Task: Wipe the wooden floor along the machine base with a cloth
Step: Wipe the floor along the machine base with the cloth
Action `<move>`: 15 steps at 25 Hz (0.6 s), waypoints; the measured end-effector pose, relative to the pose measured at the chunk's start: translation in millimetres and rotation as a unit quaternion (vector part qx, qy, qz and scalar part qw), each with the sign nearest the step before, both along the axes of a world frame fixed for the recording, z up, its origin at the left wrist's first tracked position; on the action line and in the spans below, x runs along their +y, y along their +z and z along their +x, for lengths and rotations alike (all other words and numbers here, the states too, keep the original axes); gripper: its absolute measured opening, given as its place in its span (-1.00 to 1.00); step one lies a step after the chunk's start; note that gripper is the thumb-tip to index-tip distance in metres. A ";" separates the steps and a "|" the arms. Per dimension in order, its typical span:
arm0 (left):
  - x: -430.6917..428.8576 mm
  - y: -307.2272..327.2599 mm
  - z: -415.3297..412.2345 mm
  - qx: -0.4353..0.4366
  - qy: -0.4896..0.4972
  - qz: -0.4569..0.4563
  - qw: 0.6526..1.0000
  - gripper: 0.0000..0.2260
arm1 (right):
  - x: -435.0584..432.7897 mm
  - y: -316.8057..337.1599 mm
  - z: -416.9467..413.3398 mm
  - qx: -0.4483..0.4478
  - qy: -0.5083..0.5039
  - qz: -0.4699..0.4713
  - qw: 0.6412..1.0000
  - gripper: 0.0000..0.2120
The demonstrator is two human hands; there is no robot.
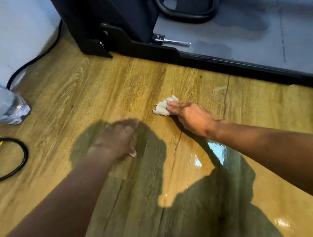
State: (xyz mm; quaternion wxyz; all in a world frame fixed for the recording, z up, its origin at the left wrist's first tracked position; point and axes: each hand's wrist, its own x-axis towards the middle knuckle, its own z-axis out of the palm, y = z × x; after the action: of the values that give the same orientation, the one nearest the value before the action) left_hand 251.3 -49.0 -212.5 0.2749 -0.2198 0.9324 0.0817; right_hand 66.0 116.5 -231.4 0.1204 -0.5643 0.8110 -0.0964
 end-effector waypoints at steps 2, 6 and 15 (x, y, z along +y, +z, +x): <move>-23.4 1.7 2.5 -0.045 0.031 -0.010 0.998 0.09 | 7.9 -0.8 26.2 0.005 0.022 0.003 1.000 -0.40; -36.1 -1.4 6.3 -0.065 0.034 0.015 0.997 0.15 | 55.4 2.1 90.1 -0.060 0.274 0.074 0.957 -0.43; -40.6 -4.6 9.5 -0.045 -0.007 -0.005 0.999 0.16 | 41.1 5.7 106.0 0.001 0.117 -0.003 0.993 -0.48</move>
State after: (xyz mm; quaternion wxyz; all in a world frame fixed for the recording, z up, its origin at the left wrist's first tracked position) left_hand 260.9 -89.6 -217.1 0.3161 -0.2176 0.9211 0.0654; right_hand 172.0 157.6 -225.7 0.1284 -0.6559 0.7391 -0.0838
